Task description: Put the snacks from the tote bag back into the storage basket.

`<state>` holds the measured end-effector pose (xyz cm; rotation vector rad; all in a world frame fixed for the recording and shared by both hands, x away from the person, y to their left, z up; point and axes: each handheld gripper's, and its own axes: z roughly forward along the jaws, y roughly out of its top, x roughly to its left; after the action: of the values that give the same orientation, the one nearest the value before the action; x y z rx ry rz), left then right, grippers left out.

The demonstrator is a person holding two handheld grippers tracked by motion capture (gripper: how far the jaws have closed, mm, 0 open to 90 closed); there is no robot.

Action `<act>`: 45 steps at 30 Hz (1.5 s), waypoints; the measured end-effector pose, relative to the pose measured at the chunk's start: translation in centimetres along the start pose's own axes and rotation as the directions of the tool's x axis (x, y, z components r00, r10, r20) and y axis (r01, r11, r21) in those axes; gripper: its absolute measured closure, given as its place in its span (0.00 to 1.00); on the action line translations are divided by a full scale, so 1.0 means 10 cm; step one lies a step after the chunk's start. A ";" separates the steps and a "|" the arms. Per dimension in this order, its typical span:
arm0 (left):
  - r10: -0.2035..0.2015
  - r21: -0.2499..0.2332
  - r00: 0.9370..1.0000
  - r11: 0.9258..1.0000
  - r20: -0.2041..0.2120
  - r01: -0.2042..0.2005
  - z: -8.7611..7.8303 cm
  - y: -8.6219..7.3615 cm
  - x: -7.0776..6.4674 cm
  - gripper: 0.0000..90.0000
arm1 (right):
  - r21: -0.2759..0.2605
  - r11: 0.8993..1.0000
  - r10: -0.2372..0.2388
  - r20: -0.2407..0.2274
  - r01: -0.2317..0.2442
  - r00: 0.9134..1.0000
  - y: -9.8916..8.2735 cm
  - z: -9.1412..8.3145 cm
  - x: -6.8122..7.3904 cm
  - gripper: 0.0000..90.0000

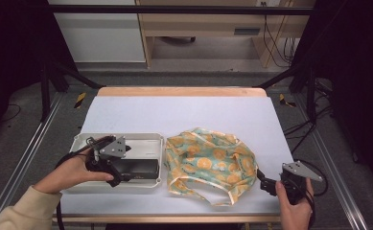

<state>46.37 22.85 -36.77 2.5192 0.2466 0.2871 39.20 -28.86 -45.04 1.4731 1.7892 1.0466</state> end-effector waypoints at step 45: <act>-0.414 -0.227 0.869 0.905 -0.272 0.360 -0.17 -0.50 0.30 0.08 | -0.003 1.000 0.008 0.000 -0.008 1.000 -0.01 -0.01 -0.02 0.06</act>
<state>48.21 28.50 -37.82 2.1820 0.8125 0.5212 39.12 -29.05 -45.07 1.4797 1.7827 1.0529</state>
